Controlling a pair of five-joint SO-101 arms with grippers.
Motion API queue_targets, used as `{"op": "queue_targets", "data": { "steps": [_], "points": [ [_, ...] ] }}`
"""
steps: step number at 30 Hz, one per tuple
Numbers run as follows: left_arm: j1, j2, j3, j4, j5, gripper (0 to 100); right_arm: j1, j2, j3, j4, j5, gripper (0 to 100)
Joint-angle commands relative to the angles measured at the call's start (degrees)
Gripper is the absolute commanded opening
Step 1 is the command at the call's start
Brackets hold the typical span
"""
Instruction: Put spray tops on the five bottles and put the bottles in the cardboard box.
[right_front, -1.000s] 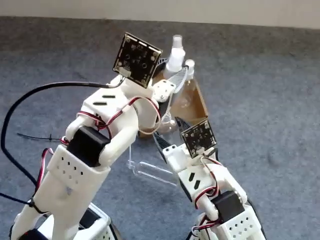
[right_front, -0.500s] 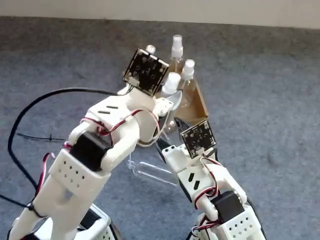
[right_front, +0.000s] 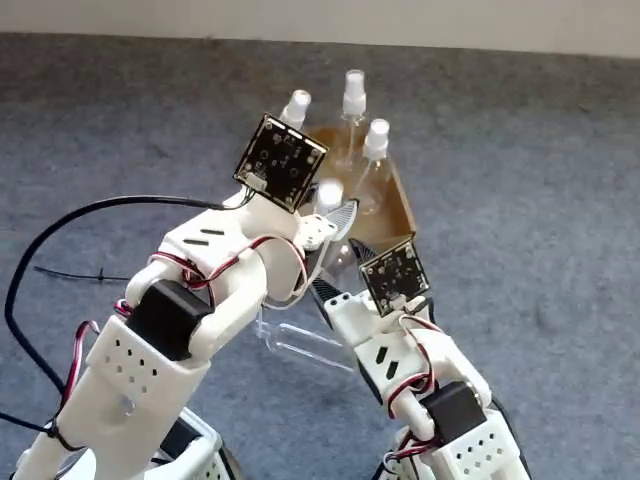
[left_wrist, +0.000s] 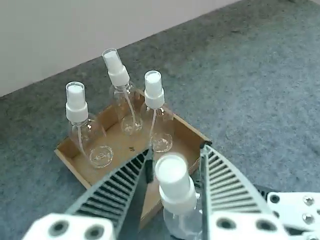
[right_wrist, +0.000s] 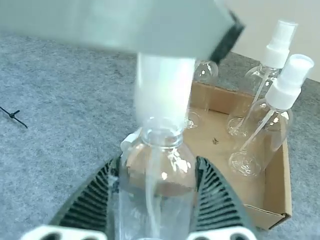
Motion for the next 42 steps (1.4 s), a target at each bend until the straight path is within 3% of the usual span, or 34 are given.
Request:
{"op": "queue_targets", "data": {
  "steps": [1, 4, 10, 20, 32, 42],
  "points": [
    [0.48, -1.80, -5.76, 3.34, 0.26, 19, 0.04, -0.84, -0.84, -1.89, -0.70, 0.4],
    [0.04, -1.36, -9.80, 5.71, 0.09, 20, -0.04, -0.84, -0.84, -1.89, -0.70, 0.4],
    [-3.21, -1.10, -11.65, 5.71, -3.78, 14, -0.13, -0.84, -0.84, -1.89, -0.70, 0.4],
    [-4.79, -1.27, -2.86, -0.18, -4.04, 13, -0.22, -0.84, -0.84, -1.89, -0.70, 0.4],
    [-2.68, -1.80, 1.71, 0.97, -3.96, 13, -0.04, -0.84, -0.84, -1.89, -0.70, 0.4],
    [-7.69, -2.07, -4.79, 3.52, -4.04, 13, -0.22, -0.84, -0.92, -1.80, 1.58, 0.4]
  ]
}}
